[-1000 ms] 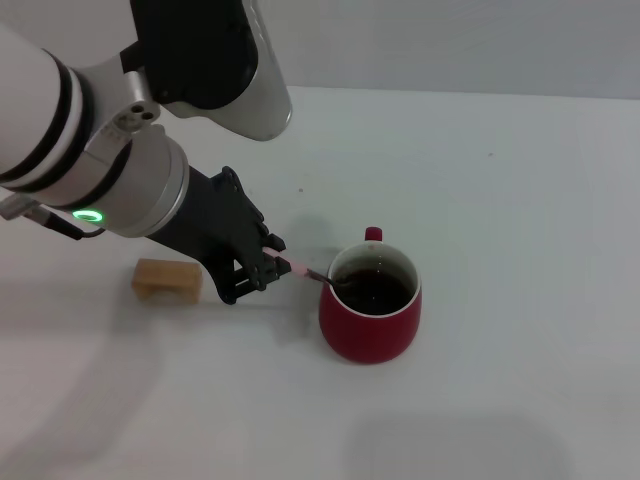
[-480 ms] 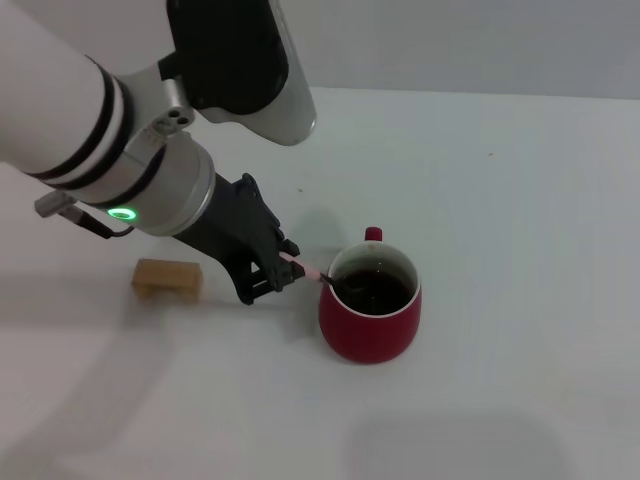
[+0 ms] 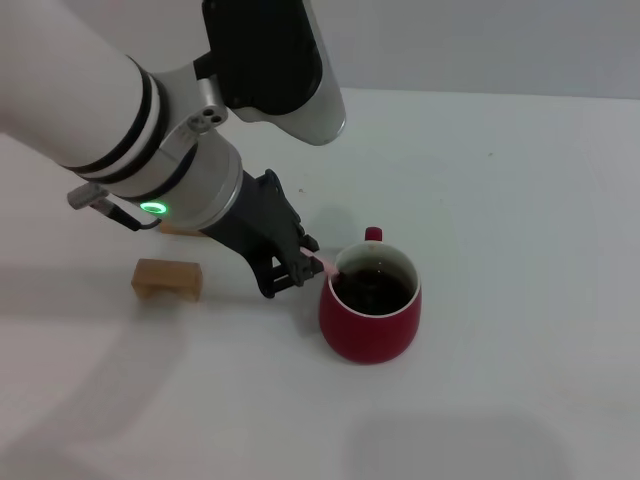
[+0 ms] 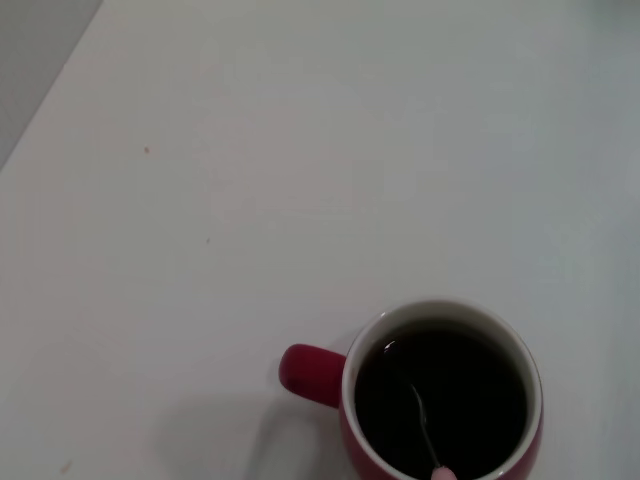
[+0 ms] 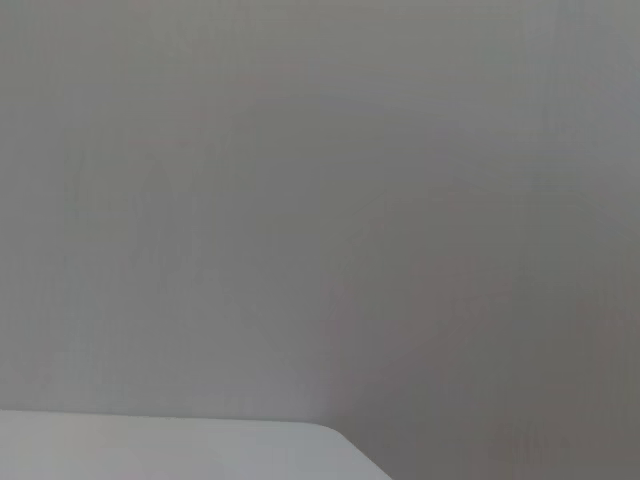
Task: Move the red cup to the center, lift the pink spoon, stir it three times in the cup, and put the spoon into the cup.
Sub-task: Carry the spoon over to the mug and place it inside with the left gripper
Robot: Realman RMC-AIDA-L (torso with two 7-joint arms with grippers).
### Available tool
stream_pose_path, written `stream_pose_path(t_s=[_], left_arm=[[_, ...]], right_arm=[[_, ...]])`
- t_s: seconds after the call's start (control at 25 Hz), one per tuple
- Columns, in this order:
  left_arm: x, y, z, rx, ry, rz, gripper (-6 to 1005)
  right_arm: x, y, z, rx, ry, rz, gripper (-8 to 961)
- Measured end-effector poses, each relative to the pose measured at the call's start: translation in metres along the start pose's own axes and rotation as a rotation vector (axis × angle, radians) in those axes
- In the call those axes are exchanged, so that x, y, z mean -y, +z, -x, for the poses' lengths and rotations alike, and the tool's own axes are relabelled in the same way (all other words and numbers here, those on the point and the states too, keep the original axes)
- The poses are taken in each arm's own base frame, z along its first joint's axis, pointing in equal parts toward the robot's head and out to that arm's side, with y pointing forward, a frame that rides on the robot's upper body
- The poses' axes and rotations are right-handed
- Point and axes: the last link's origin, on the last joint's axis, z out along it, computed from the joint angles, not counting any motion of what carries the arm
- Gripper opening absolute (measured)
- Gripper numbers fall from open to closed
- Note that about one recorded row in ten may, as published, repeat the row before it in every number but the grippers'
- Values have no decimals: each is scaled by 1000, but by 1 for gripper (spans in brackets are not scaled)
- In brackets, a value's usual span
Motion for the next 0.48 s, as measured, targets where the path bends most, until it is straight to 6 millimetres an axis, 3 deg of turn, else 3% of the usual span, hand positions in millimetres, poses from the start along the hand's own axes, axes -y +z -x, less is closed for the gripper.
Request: stream_pose_path(t_s=[0.48], left_arm=[[-11,11,-18,-30,70,3,136]], right_arm=[[3,-3,-2,-8,-6,-2,0]])
